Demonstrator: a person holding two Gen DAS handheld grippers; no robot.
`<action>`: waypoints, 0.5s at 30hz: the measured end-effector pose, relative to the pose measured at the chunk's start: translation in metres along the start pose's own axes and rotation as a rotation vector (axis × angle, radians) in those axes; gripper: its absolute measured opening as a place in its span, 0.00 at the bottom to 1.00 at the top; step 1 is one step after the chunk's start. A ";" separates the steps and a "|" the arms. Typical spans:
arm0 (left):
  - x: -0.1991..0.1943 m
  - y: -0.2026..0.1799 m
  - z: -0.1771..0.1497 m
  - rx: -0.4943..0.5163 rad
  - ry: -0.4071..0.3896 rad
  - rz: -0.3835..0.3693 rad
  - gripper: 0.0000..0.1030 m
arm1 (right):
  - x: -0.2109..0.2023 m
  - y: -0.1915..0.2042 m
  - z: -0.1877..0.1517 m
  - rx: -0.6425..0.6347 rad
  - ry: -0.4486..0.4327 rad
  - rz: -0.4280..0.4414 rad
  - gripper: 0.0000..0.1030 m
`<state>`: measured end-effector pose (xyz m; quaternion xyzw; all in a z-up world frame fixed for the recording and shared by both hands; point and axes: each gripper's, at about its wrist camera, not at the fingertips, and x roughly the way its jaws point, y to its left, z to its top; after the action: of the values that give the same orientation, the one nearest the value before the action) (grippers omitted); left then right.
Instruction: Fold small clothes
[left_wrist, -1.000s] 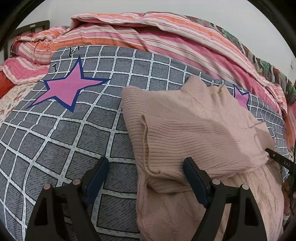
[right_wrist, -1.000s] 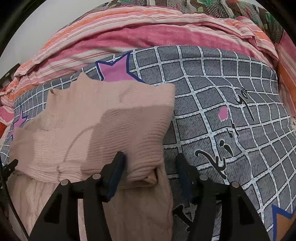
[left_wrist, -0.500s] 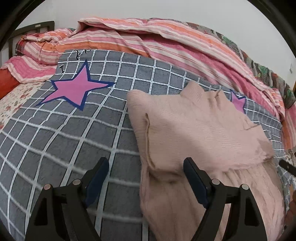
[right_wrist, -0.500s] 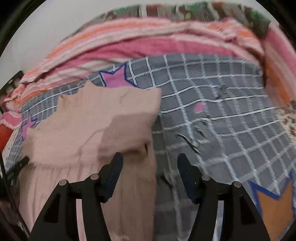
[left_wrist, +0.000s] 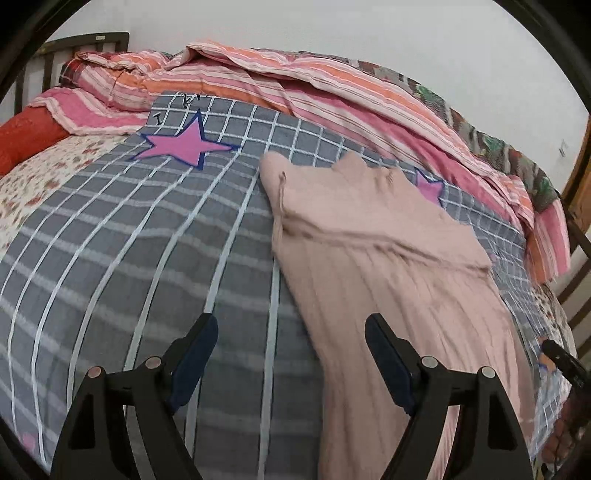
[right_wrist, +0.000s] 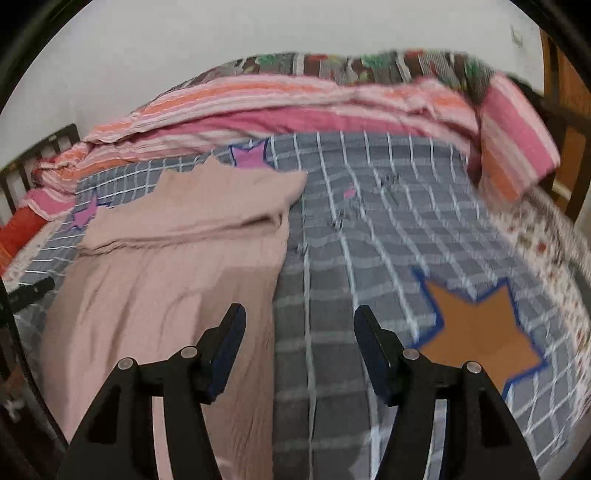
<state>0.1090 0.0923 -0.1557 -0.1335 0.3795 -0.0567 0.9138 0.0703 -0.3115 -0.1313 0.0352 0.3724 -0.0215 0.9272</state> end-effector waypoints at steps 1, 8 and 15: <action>-0.006 0.000 -0.008 0.002 0.006 -0.014 0.78 | -0.002 -0.001 -0.007 0.006 0.016 0.018 0.58; -0.042 0.007 -0.074 -0.005 0.045 -0.082 0.74 | -0.018 -0.001 -0.064 0.029 0.099 0.160 0.50; -0.040 -0.009 -0.110 0.033 0.105 -0.094 0.61 | -0.023 0.009 -0.106 0.022 0.137 0.196 0.28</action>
<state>0.0032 0.0701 -0.2005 -0.1328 0.4191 -0.1129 0.8910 -0.0190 -0.2941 -0.1914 0.0829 0.4292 0.0679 0.8968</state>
